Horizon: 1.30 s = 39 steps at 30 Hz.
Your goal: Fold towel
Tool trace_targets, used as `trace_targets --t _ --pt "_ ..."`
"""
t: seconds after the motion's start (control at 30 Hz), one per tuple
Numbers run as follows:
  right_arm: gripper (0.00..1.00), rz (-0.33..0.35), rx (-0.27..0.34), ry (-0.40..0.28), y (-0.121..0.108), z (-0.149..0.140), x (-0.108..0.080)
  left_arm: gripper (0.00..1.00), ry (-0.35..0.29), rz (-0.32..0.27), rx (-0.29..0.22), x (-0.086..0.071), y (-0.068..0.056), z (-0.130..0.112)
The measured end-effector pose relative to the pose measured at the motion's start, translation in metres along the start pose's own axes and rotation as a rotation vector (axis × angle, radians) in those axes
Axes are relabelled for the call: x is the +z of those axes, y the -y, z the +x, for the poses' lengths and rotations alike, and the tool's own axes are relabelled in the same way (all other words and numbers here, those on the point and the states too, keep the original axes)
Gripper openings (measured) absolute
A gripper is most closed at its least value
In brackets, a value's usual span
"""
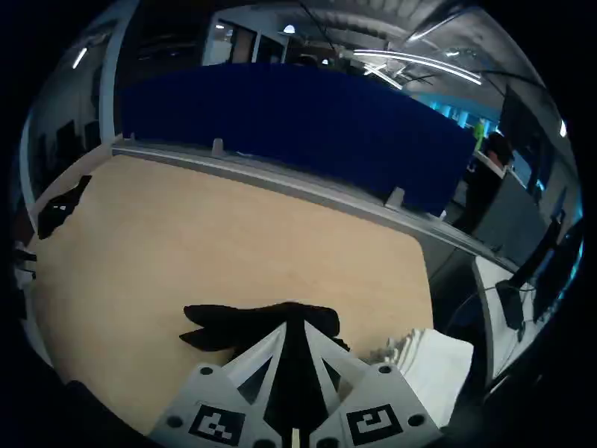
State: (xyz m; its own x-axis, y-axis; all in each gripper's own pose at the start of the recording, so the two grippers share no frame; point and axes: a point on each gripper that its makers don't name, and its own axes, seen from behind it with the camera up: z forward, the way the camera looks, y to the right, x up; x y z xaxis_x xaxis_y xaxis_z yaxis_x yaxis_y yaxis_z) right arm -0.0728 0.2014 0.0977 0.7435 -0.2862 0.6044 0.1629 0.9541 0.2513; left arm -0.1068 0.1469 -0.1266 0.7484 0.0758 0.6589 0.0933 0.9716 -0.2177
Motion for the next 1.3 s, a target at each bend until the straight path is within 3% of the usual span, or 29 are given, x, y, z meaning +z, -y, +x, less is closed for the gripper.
trace_targets --t 0.37,0.7,1.3 --pt "0.03 -0.039 0.042 0.053 -0.017 -0.039 -0.006 0.93 0.001 0.000 0.007 -0.002 0.001 -0.001" --pt "0.03 -0.084 0.121 0.131 -0.029 -0.098 -0.009 0.93 0.002 0.005 0.010 -0.004 0.005 -0.002" --pt "0.03 -0.118 0.197 0.249 -0.023 -0.173 -0.009 0.93 0.002 0.006 0.023 -0.008 0.004 0.000"
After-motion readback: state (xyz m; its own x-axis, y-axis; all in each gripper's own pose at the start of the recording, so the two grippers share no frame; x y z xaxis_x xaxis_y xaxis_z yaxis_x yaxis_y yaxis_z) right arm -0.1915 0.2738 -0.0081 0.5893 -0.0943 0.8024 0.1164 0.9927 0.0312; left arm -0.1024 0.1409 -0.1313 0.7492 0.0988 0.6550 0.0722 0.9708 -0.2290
